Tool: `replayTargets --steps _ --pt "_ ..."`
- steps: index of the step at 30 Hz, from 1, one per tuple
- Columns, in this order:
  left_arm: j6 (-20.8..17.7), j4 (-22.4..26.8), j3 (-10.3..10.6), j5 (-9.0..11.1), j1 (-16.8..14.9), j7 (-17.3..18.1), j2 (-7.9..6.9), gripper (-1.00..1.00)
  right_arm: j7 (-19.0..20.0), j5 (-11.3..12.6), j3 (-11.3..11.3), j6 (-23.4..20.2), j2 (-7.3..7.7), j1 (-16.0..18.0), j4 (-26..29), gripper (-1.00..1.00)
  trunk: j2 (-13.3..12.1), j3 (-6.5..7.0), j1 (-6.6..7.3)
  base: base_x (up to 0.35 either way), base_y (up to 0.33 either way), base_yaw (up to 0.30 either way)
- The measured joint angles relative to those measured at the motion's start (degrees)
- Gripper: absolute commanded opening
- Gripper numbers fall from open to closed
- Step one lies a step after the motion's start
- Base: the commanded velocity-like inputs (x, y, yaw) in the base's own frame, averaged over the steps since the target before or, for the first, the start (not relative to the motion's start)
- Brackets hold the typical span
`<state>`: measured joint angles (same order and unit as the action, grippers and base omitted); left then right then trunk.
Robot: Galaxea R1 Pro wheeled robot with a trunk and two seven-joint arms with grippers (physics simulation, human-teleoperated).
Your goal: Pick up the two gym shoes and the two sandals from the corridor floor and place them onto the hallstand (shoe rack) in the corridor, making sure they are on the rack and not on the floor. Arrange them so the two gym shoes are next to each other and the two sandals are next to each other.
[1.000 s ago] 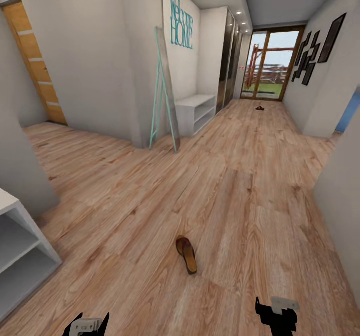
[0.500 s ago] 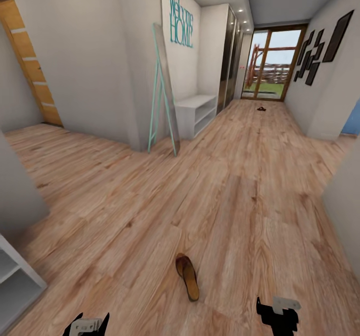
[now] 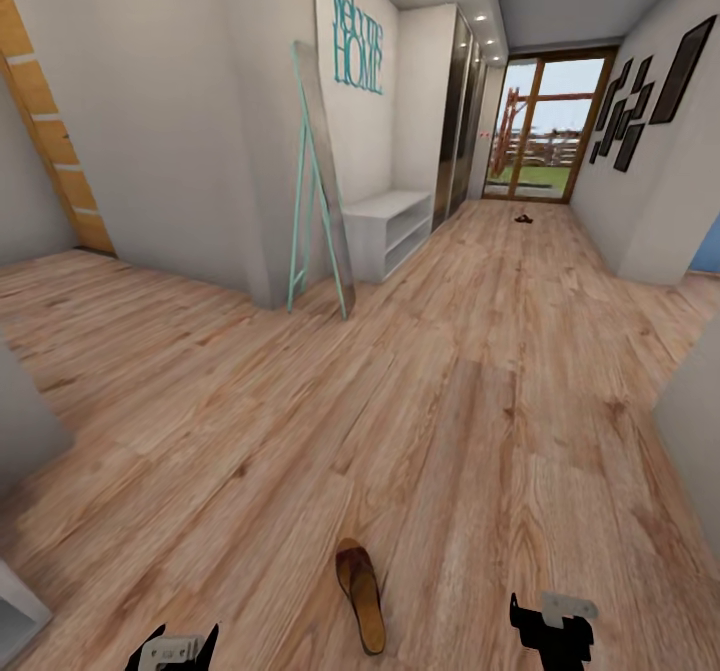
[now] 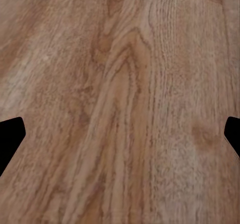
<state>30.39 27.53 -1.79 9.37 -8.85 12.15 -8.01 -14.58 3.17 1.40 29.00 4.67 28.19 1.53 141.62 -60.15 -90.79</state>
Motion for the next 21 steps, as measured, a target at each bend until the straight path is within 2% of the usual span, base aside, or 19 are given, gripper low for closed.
replayTargets --steps 7,21 --pt "0.00 0.01 -0.05 -0.01 0.00 0.00 0.00 1.00 0.00 0.02 0.00 -0.01 0.00 0.00 0.00 1.00 0.00 0.00 -0.01 0.084 -0.116 0.000" --pt "0.00 0.01 -0.04 0.07 0.00 0.00 0.00 1.00 0.00 0.02 0.00 -0.02 0.00 0.00 0.00 1.00 0.00 0.00 -0.02 0.008 -0.024 0.000"
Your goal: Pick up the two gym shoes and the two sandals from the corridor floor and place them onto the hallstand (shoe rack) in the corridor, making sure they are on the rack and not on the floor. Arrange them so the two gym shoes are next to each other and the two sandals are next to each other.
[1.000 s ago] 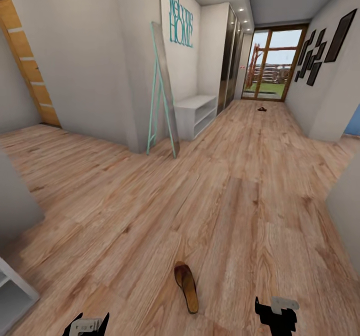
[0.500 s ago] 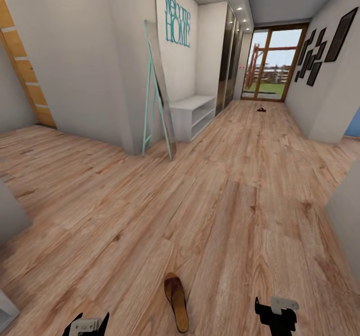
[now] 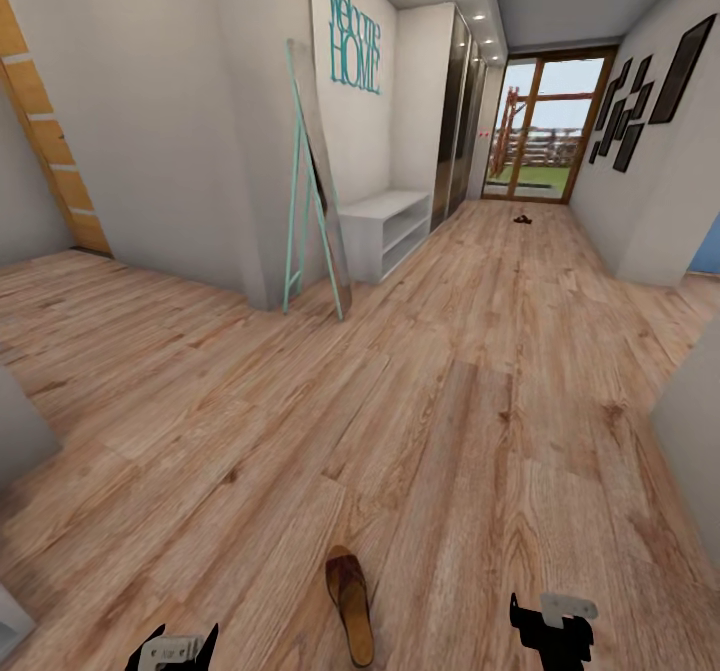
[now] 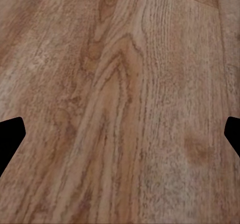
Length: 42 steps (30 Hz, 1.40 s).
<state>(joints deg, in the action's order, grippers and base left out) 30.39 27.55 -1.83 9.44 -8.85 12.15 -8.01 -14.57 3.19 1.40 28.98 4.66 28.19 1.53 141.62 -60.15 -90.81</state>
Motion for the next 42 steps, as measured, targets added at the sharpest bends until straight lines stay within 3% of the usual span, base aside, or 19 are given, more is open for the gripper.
replayTargets --steps 15,23,24,26,28,31,35,38,42 --pt "0.00 -0.02 -0.03 0.00 -0.01 -0.12 0.00 1.00 -0.01 0.00 0.00 0.02 0.00 0.00 -0.01 1.00 0.00 0.00 0.00 0.000 -0.228 0.000" --pt "-0.63 -0.07 0.16 -0.18 -0.20 -0.92 0.33 1.00 0.02 -0.02 0.01 -0.08 0.00 0.00 0.06 1.00 0.00 0.00 0.00 0.000 -0.048 0.000" --pt "-1.50 -0.10 0.41 -0.25 -0.54 -3.59 1.34 1.00 0.16 -0.04 -0.03 -0.15 0.11 0.04 1.63 1.00 0.00 0.00 0.00 0.000 -0.001 0.000" --pt "-8.19 -0.03 0.71 -2.77 -4.06 -9.13 5.39 1.00 0.38 -0.22 -0.02 -1.08 0.36 0.06 12.98 1.00 0.00 0.02 0.00 0.000 0.000 0.000" --pt "-12.23 -0.14 0.63 -4.63 -6.74 -11.15 6.72 1.00 0.44 -0.21 -0.09 -2.65 0.43 0.06 18.74 1.00 0.00 0.01 0.00 0.000 0.000 0.000" --pt "-15.25 -0.61 0.57 -5.73 -9.16 -12.63 7.50 1.00 0.51 -0.14 -0.12 -5.57 0.47 0.04 23.48 1.00 0.00 0.00 0.00 0.000 0.000 0.000" --pt "-17.69 -2.58 0.54 -6.33 -12.43 -15.72 8.76 1.00 2.10 -0.05 -0.13 -14.10 0.49 0.02 30.51 1.00 0.00 0.00 0.00 0.000 0.000 0.000" --pt "-18.09 -4.01 0.18 -6.39 -13.41 -18.03 9.51 1.00 6.74 -0.09 -0.13 -21.44 0.54 0.01 34.34 1.00 0.00 0.00 0.00 0.000 0.000 0.000" --pt "-17.81 -4.66 0.16 -6.44 -13.46 -18.82 9.67 1.00 10.00 -0.26 -0.07 -24.10 0.64 0.00 35.50 1.00 0.00 0.00 0.00 0.000 0.000 0.000"
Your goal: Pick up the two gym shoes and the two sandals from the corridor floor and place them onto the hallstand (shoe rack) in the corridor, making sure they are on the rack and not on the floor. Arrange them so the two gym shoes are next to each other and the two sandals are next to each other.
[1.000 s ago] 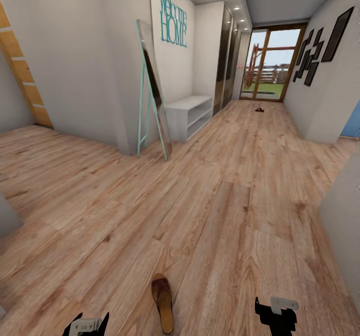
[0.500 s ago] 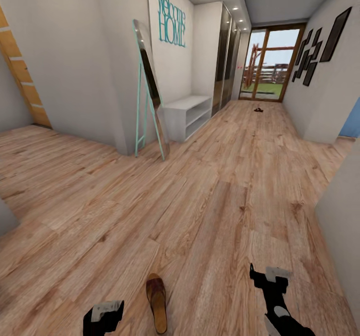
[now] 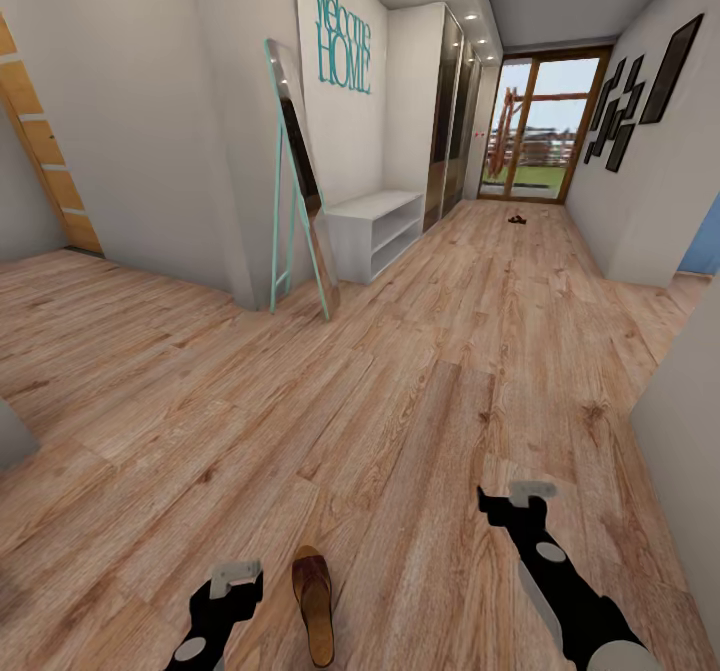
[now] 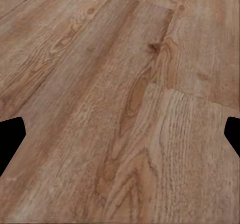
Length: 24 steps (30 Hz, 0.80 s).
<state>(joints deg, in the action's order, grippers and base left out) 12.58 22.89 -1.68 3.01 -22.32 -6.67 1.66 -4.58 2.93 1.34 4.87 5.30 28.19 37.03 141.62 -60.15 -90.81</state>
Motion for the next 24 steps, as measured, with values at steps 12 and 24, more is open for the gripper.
replayTargets --steps 12,24 --pt "5.54 -2.75 0.30 -0.63 0.45 -0.57 -0.51 1.00 1.17 -0.11 -0.05 -0.94 1.94 0.00 1.36 1.00 0.00 0.00 0.00 0.000 -0.001 0.000" --pt "5.63 -2.82 0.38 -0.77 0.46 -0.55 -0.52 1.00 1.16 -0.15 0.09 -1.04 1.97 0.00 1.33 1.00 0.00 0.00 0.00 0.000 -0.200 0.000"
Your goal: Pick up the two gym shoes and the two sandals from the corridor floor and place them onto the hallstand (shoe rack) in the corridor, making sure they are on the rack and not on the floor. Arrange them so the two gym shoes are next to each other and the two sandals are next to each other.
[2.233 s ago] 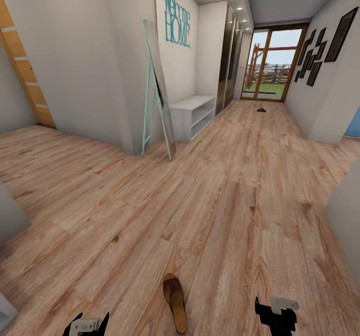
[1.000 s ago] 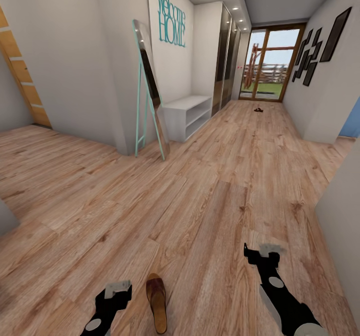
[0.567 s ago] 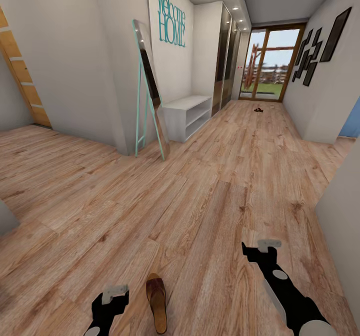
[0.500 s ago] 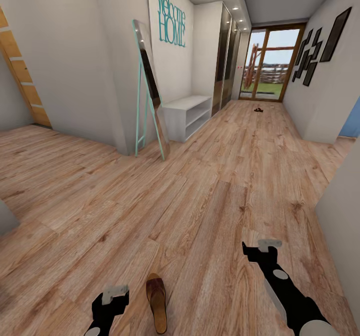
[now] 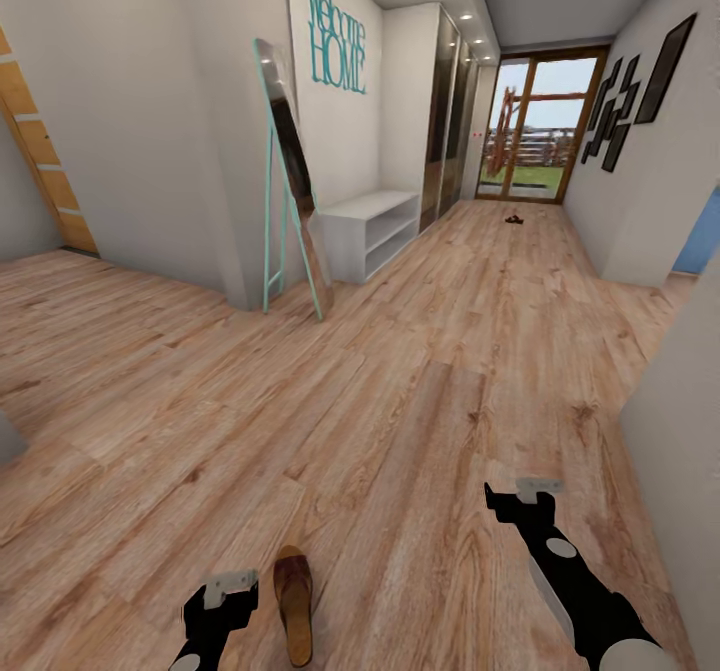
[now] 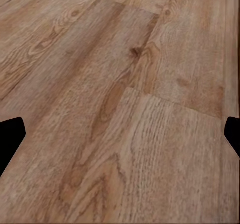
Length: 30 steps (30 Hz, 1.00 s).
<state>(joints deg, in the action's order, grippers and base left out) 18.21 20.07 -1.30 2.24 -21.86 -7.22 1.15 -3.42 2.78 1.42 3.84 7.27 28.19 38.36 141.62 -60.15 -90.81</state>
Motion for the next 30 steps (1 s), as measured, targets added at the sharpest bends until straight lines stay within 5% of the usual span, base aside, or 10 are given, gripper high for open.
replayTargets --steps 12,30 --pt "0.04 0.05 -0.09 0.32 0.02 -0.03 0.00 1.00 0.06 0.00 0.00 0.02 -0.12 0.00 -0.20 1.00 0.00 0.00 -0.01 -0.060 -0.234 0.000" --pt "0.21 0.10 -0.15 0.55 0.02 -0.13 0.03 1.00 0.03 0.00 0.00 0.03 -0.31 0.00 -0.10 1.00 0.00 0.00 0.02 0.106 -0.011 0.000"
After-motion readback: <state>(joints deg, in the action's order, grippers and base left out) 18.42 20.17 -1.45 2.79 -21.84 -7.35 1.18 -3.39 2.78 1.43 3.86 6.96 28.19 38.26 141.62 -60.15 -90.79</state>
